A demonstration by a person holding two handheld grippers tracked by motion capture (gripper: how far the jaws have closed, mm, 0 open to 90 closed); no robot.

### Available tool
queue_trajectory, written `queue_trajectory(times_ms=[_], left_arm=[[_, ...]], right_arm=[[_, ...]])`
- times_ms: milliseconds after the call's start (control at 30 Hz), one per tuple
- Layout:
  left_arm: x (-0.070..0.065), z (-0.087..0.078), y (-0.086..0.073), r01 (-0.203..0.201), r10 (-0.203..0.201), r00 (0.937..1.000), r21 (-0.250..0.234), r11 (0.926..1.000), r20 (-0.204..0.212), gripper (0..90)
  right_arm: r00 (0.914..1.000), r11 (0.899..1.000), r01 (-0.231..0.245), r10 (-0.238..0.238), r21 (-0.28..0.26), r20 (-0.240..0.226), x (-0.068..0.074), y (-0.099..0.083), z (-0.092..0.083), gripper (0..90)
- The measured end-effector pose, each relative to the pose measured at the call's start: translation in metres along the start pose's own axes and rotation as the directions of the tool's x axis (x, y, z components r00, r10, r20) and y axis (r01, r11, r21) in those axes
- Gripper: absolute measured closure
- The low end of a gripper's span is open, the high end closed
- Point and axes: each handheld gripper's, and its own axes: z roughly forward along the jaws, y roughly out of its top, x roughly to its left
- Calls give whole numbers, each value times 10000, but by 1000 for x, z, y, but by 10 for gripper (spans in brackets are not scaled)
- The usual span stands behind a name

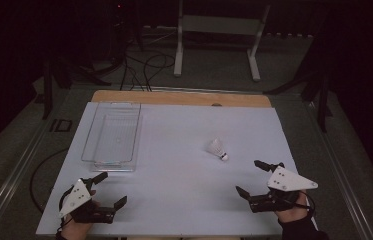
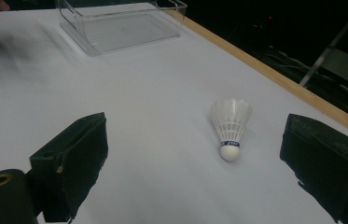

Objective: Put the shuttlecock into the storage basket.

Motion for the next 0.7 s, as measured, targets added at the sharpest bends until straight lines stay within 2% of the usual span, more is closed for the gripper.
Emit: queue_trajectory(times_ms=[233,433,600,700], left_arm=[[0,0,0,0,0,10000,23,10000,15,0],[0,0,0,-14,14,10000,-1,10000,28,1],[-1,1,0,-86,86,9999,32,10000,59,0],[-1,1,0,-108,107,9999,54,9999,58,0]], right_arm=[[10000,9999,78,-77,133,-51,-9,8,1,78],[9998,9998,-197,197,-5,-84,-18,14,1,78],[9998,9999,-152,153,-71,121,-23,21,2,78],[9997,9999,-129,127,92,208,-27,24,2,78]])
